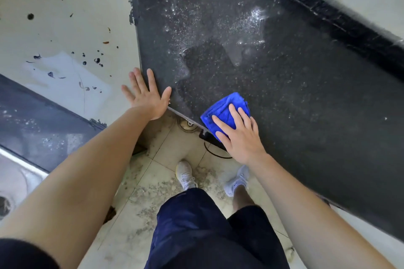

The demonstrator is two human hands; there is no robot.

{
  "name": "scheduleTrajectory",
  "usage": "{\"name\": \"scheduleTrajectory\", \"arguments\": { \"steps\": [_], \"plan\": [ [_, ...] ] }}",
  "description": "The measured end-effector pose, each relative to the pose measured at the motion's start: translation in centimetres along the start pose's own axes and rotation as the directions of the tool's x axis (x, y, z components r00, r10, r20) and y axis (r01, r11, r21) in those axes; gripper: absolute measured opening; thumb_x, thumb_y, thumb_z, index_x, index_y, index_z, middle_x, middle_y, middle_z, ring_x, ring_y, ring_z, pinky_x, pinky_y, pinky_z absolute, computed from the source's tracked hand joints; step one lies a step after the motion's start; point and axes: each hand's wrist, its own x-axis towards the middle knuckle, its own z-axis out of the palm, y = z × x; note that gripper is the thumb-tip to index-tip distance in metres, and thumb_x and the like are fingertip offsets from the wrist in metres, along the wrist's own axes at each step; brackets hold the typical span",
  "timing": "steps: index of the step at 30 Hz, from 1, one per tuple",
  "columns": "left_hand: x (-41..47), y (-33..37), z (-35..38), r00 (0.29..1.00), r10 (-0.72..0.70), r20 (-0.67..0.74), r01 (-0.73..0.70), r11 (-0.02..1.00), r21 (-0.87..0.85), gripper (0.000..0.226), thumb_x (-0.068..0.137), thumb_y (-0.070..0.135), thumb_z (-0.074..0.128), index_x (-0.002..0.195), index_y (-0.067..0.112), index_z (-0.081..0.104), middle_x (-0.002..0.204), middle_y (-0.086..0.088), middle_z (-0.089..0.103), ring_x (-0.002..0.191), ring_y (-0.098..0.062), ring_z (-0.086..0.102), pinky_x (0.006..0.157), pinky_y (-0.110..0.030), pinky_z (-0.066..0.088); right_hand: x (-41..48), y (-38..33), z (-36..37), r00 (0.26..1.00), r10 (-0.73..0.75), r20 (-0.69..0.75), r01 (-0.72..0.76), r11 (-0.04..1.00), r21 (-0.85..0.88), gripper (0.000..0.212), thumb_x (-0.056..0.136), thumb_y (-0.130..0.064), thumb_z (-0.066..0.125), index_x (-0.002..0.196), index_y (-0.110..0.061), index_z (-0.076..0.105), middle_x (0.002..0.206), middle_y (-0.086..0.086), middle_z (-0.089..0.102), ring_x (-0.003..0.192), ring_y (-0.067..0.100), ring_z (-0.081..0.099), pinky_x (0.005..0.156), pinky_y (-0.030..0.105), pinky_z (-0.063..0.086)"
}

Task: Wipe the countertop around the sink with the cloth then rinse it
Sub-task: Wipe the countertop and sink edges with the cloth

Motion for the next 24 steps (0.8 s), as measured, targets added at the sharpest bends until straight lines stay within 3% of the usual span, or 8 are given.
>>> {"name": "scheduleTrajectory", "arguments": {
  "steps": [4, 6, 10, 15, 20, 24],
  "plan": [
    [-0.7, -2.1, -0.4, 0.986, 0.098, -0.137, -0.100, 0.995, -0.002, 0.076, 0.101, 0.060, 0.012, 0.158, 0.016, -0.014, 0.164, -0.011, -0.023, 0.150, -0.026, -0.024, 0.119, -0.057, -0.016, -3.0, 0.9, 1.0, 0.998, 0.029, 0.059, -0.028, 0.999, -0.017, 0.053, 0.102, -0.055, 0.019, 0.155, -0.051, 0.014, 0.169, 0.004, -0.008, 0.155, 0.031, -0.005, 0.124, 0.056, 0.007],
    [-0.5, -3.7, -0.9, 0.979, 0.084, -0.185, -0.078, 0.996, 0.042, 0.079, 0.099, 0.064, 0.010, 0.157, 0.017, -0.017, 0.163, -0.011, -0.025, 0.150, -0.026, -0.026, 0.117, -0.057, -0.019, -2.6, 0.6, 0.7, 0.998, 0.030, 0.055, -0.029, 0.999, -0.026, 0.051, 0.105, -0.050, 0.025, 0.156, -0.049, 0.016, 0.169, 0.006, -0.006, 0.154, 0.034, -0.004, 0.123, 0.058, 0.007],
    [1.0, -5.4, -1.8, 0.992, -0.030, -0.122, 0.029, 1.000, -0.012, 0.083, 0.095, 0.070, 0.004, 0.156, 0.018, -0.019, 0.163, -0.010, -0.028, 0.149, -0.025, -0.029, 0.117, -0.059, -0.018, -2.1, 0.4, 1.1, 0.999, 0.016, 0.045, -0.012, 0.997, -0.078, 0.052, 0.104, -0.050, 0.023, 0.156, -0.045, 0.020, 0.168, 0.012, 0.001, 0.153, 0.039, 0.003, 0.120, 0.063, 0.014],
    [1.6, -5.4, -1.3, 0.992, 0.000, -0.128, -0.009, 0.997, -0.071, 0.074, 0.098, 0.063, 0.005, 0.157, 0.022, -0.013, 0.163, -0.015, -0.025, 0.149, -0.030, -0.027, 0.117, -0.060, -0.015, -1.4, 0.0, 0.9, 0.999, -0.015, 0.050, 0.021, 0.991, -0.132, 0.051, 0.105, -0.050, 0.020, 0.155, -0.044, 0.023, 0.167, 0.014, 0.007, 0.152, 0.041, 0.009, 0.117, 0.065, 0.021],
    [2.0, -5.8, -1.3, 0.995, -0.010, -0.102, 0.003, 0.998, -0.066, 0.071, 0.099, 0.058, 0.002, 0.156, 0.022, -0.019, 0.161, -0.014, -0.030, 0.147, -0.030, -0.031, 0.117, -0.060, -0.016, 6.0, -5.8, -2.2, 0.979, -0.196, 0.052, 0.199, 0.978, -0.066, 0.050, 0.106, -0.050, 0.019, 0.156, -0.048, 0.015, 0.168, 0.009, -0.007, 0.153, 0.037, -0.006, 0.121, 0.063, 0.005],
    [2.1, -5.8, -1.5, 0.997, -0.020, -0.077, 0.013, 0.996, -0.088, 0.067, 0.102, 0.053, 0.007, 0.156, 0.022, -0.020, 0.160, -0.014, -0.031, 0.147, -0.030, -0.031, 0.117, -0.059, -0.018, 12.1, -10.9, -4.7, 0.974, -0.220, 0.046, 0.221, 0.975, -0.019, 0.050, 0.107, -0.051, 0.022, 0.155, -0.052, 0.009, 0.168, 0.004, -0.016, 0.153, 0.033, -0.015, 0.121, 0.060, -0.004]
  ]
}}
